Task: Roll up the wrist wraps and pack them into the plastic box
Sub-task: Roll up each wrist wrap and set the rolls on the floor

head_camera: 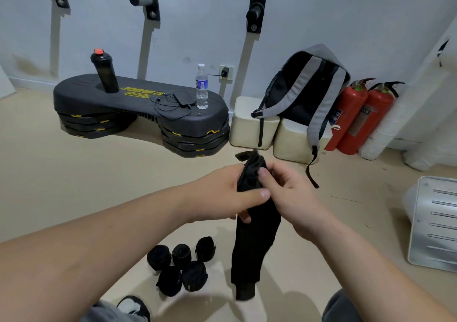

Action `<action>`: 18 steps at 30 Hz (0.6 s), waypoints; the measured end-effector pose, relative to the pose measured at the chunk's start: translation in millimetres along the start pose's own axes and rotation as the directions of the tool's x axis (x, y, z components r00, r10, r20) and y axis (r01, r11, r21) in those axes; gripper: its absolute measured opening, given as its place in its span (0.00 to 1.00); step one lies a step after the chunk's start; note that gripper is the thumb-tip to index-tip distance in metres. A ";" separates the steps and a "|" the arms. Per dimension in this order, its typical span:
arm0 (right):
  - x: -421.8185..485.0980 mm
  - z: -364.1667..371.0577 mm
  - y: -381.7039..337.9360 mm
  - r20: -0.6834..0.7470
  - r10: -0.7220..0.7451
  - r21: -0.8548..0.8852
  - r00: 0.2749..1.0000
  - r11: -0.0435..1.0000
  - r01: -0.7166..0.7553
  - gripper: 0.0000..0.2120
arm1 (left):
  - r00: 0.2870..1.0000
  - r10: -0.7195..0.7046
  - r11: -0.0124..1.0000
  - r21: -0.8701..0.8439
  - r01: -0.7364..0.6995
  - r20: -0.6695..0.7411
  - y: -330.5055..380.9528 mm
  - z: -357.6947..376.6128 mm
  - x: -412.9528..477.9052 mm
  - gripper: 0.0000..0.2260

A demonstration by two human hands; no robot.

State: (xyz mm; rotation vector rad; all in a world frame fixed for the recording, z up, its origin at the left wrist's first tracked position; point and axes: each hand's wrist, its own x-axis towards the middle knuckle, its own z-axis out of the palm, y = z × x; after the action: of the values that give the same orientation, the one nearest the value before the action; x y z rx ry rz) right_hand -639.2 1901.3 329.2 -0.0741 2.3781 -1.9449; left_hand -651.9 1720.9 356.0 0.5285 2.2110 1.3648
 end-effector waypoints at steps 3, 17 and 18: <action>-1.5 2.4 -1.5 0.001 0.044 0.000 0.999 0.999 -0.044 0.09 | 0.999 -0.035 0.999 0.008 0.035 -0.027 -2.0 2.4 -4.1 0.04; 5.5 12.8 5.2 -0.106 0.076 0.032 0.991 0.997 -0.073 0.09 | 0.948 -0.115 0.986 -0.150 0.073 -0.296 -0.4 -0.2 -4.3 0.15; 5.9 12.7 4.2 -0.116 0.064 0.040 0.991 0.997 -0.060 0.08 | 0.947 -0.121 0.984 -0.159 0.076 -0.296 -0.4 -0.5 -3.4 0.14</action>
State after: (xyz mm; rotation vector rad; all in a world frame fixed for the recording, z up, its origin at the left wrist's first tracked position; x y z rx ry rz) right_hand -643.9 1889.3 322.5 0.1175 2.3829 -2.0165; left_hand -649.4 1718.5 356.5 0.1576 2.3133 1.6295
